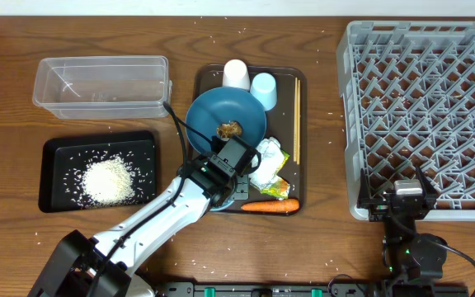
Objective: Sort waste into correct bins and load items into the dishwasher rack
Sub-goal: 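Carry the bowl back and set it on the brown tray, then release the bowl and reach the left gripper to the dark blue plate rim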
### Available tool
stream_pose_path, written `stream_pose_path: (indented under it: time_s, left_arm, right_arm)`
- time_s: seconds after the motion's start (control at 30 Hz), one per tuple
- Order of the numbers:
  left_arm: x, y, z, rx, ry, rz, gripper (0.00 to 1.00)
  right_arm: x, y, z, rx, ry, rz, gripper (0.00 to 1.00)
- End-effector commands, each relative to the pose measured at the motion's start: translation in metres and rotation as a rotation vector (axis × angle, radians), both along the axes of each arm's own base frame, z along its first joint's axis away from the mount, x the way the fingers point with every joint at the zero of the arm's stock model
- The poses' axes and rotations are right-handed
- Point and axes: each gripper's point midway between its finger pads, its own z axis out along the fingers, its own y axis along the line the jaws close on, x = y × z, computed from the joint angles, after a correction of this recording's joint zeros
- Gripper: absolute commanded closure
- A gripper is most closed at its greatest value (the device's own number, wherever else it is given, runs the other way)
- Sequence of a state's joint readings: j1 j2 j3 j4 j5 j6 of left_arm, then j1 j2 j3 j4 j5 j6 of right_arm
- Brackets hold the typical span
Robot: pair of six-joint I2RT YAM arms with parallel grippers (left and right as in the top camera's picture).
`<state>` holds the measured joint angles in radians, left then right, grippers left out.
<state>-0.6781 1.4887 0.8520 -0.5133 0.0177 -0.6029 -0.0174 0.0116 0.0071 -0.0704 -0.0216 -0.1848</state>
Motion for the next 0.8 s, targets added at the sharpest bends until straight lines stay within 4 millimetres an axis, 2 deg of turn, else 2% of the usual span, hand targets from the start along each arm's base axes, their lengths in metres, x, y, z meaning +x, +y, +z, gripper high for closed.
stream_pose_path:
  time_s: [0.0,0.13,0.43,0.5,0.63,0.7,0.77]
  left_arm:
    - [0.000,-0.001,0.000,-0.001,0.003,0.001,0.50]
    - [-0.001,0.000,0.009,-0.004,-0.003,0.001,0.50]
    - [0.012,-0.010,0.076,-0.067,-0.122,-0.052,0.50]
    - [0.011,-0.008,0.088,-0.061,-0.085,-0.054,0.50]
    - [0.003,-0.014,0.109,-0.078,0.066,-0.184,0.50]
    - [0.009,-0.011,0.117,-0.032,0.092,-0.234,0.49]
    - [0.020,-0.013,0.124,0.002,0.075,-0.280,0.44]
  right_arm:
    - [0.000,-0.003,0.000,0.004,0.000,-0.015,0.01]
    - [0.000,-0.003,0.000,0.004,0.000,-0.015,0.01]
    - [0.000,-0.003,0.000,0.003,0.000,-0.015,0.01]
    - [0.000,-0.003,0.000,0.003,0.000,-0.015,0.01]
    - [0.000,-0.003,0.000,0.004,0.000,-0.015,0.01]
    - [0.000,-0.003,0.000,0.004,0.000,-0.015,0.01]
    - [0.000,-0.003,0.000,0.004,0.000,-0.015,0.01]
